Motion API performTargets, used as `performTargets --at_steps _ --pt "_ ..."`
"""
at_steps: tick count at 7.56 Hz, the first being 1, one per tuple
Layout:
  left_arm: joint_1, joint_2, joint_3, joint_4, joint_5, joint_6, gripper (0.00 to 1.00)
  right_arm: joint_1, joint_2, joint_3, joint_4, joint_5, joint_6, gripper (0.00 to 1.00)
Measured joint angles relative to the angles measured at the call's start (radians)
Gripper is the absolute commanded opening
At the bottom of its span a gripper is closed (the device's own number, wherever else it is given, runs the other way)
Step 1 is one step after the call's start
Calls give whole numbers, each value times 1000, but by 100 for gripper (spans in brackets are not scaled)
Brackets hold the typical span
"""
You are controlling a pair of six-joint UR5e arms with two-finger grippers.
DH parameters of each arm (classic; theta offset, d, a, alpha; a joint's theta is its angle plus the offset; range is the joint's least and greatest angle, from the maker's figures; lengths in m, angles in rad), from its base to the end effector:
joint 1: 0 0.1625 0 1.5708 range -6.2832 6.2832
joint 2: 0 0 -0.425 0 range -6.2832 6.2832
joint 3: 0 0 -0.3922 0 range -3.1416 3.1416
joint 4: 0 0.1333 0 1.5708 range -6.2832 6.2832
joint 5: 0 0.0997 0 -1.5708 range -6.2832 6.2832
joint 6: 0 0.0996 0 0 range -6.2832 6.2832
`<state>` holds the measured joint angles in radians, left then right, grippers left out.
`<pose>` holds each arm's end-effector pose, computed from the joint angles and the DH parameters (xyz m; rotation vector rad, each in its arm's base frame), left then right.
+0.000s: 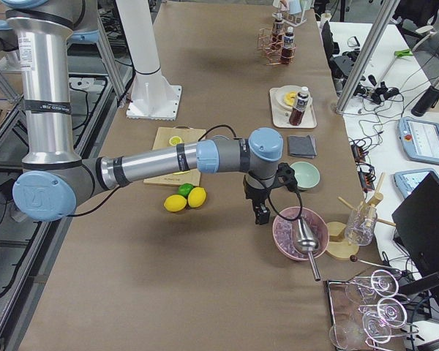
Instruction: Place tea on tray
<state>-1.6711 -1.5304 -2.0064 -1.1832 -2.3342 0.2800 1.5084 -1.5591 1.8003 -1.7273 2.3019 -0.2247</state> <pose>-0.1087 -0.4364 0.5074 0.1516 0.7493 0.1738 0.0360 -0.4946 0.5592 0.1404 -0.7246 -0.3050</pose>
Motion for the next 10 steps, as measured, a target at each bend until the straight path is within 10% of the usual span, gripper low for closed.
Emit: performTargets --at_steps 10 --pt "-41 148 125 -205 -34 7 97 38 -44 0 3 56 -41 100"
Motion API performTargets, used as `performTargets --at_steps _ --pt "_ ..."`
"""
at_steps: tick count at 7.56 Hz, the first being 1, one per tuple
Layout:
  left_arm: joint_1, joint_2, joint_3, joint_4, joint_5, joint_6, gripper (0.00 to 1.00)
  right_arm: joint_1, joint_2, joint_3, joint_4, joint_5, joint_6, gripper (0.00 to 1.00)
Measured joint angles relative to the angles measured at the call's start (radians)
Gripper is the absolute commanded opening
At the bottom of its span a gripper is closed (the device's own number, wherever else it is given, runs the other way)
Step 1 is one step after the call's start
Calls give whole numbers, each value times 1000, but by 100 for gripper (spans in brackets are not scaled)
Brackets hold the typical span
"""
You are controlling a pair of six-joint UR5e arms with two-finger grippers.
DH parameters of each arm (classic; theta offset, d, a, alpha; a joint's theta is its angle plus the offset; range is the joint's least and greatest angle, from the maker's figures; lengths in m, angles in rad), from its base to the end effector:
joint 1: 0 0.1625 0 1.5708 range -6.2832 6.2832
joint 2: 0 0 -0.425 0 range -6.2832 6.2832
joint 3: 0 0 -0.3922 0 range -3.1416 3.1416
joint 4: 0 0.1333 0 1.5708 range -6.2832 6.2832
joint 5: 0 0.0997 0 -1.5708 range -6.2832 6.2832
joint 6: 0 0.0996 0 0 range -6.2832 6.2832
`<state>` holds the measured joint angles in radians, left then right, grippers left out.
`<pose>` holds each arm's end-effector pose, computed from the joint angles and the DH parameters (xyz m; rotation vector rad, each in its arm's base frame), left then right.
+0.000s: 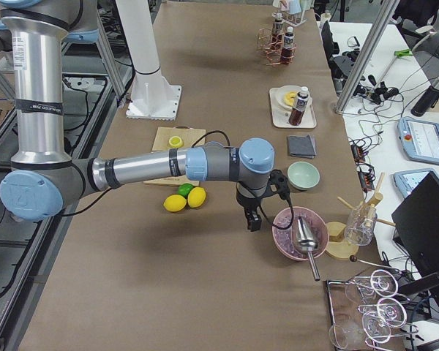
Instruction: Place tea on tray
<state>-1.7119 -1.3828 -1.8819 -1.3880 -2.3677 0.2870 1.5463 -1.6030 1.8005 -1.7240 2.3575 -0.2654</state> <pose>-0.1184 -0.3924 0.6073 0.1141 0.7909 0.1143 0.0512 -0.4750 0.5762 0.1367 -0.7788 -0.2921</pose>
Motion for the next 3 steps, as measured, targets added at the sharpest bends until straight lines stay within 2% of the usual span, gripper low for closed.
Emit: performTargets --at_steps 3 --pt "-1 1 -12 0 1 0 97 0 -6 3 -1 3 1 100"
